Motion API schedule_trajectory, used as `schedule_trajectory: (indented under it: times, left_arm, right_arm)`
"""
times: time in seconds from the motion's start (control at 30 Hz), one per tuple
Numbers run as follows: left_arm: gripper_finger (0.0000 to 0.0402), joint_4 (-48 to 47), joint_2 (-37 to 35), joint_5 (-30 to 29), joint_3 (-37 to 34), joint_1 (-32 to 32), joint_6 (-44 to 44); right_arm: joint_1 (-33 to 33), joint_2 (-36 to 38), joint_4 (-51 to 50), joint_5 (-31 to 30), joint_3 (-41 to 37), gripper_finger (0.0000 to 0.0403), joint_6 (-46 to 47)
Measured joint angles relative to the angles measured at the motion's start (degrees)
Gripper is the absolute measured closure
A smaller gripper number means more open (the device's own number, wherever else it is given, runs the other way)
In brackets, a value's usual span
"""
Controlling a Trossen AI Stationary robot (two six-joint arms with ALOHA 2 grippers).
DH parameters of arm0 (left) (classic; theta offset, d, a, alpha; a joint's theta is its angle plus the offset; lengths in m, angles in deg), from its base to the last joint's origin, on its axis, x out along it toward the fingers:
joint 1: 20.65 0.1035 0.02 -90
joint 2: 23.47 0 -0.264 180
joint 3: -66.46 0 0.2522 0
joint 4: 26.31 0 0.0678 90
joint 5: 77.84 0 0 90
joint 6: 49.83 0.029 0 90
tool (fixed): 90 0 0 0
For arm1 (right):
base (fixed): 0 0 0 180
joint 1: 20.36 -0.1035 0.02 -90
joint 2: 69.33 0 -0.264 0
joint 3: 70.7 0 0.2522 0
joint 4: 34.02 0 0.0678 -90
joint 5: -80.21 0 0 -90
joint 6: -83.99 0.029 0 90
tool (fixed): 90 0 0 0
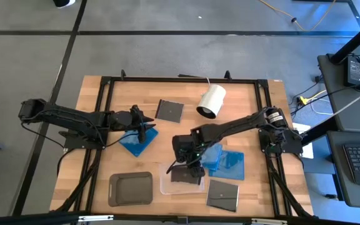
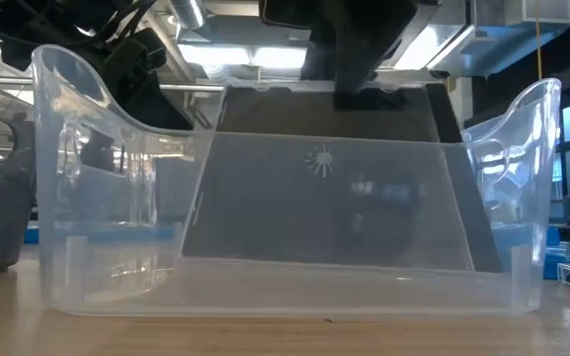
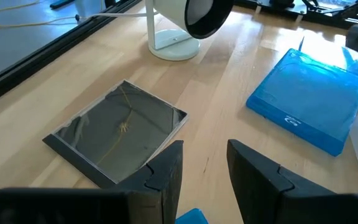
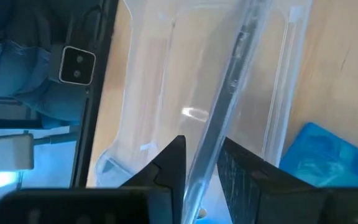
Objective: Pick & place jewel cases by type
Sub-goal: Put the middle black CD case into the transparent bin, then put the middle blue CD case into the black bin
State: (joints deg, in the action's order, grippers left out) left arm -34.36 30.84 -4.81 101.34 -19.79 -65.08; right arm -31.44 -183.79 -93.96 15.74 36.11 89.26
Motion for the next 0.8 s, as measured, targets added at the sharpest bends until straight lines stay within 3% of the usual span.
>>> schedule_trajectory:
  times: [0.4, 0.6, 0.8]
  left_arm:
    - [0.0279, -0.6, 0.0, 0.0, 0.0, 0.0, 0.0]
    - [0.0279, -1.4, 0.0, 0.1, 0.0, 0.0, 0.0]
    - [0.0279, -3.1, 0.0, 0.1, 0.0, 0.0, 0.0]
  right_arm:
    - [0.4, 4.1, -4.5, -6.6, 2.2, 0.0311, -2.8]
    - [-1.2, 6.3, -8.8, -14.3, 2.2, 0.0311, -2.7]
    - [-1.9, 8.1, -5.9, -15.9, -5.1, 0.0311, 0.0]
